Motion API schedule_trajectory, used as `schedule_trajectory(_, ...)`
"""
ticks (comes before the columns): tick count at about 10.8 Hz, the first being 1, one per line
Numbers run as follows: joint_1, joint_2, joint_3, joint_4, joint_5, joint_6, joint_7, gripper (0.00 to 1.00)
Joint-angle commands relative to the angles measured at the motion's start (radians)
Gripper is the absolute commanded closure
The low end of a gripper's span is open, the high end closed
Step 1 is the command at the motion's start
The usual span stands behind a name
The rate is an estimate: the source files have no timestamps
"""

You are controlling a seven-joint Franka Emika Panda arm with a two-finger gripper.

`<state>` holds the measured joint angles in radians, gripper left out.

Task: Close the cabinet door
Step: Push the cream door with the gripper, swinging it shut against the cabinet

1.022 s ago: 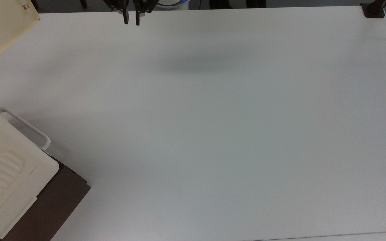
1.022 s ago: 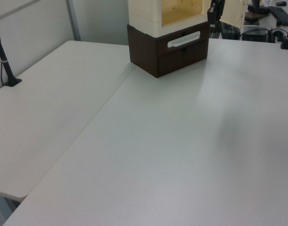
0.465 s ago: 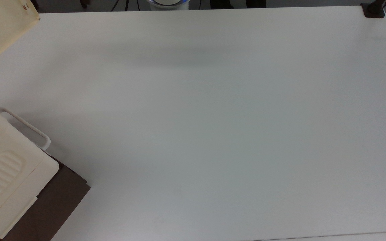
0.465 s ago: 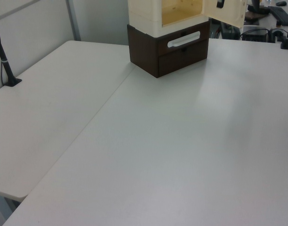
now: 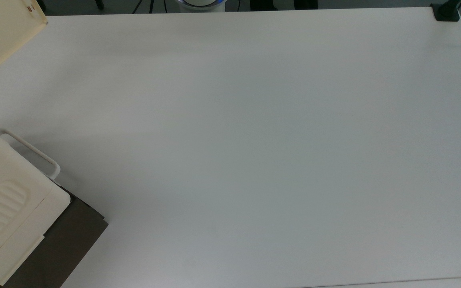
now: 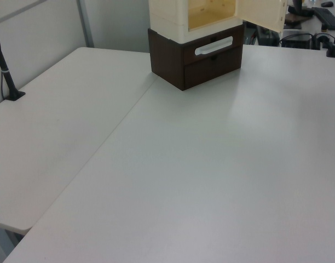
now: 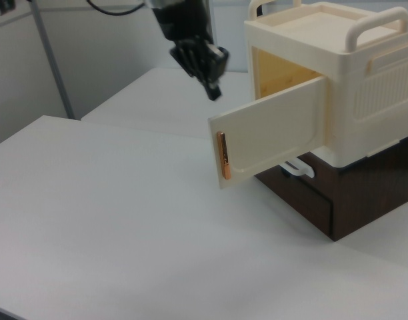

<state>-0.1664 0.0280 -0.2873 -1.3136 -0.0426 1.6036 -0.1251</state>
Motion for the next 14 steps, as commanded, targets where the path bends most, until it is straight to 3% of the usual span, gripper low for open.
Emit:
schedule_trajectory(1,-0.044,-0.002,-0.064,-0.002,0.021,-0.013,-0.119,1.0)
schedule_trajectory(4,-0.056,0.012,-0.082,-0.012,0.026,0.008,-0.18,1.0)
schedule_trajectory(9,-0.016,0.055,-0.062,-0.026,0.069,0.062,-0.147,1.0)
schedule_trajectory(14,0.008,0.087,0.01,-0.041,0.084,0.298,0.139,1.0)
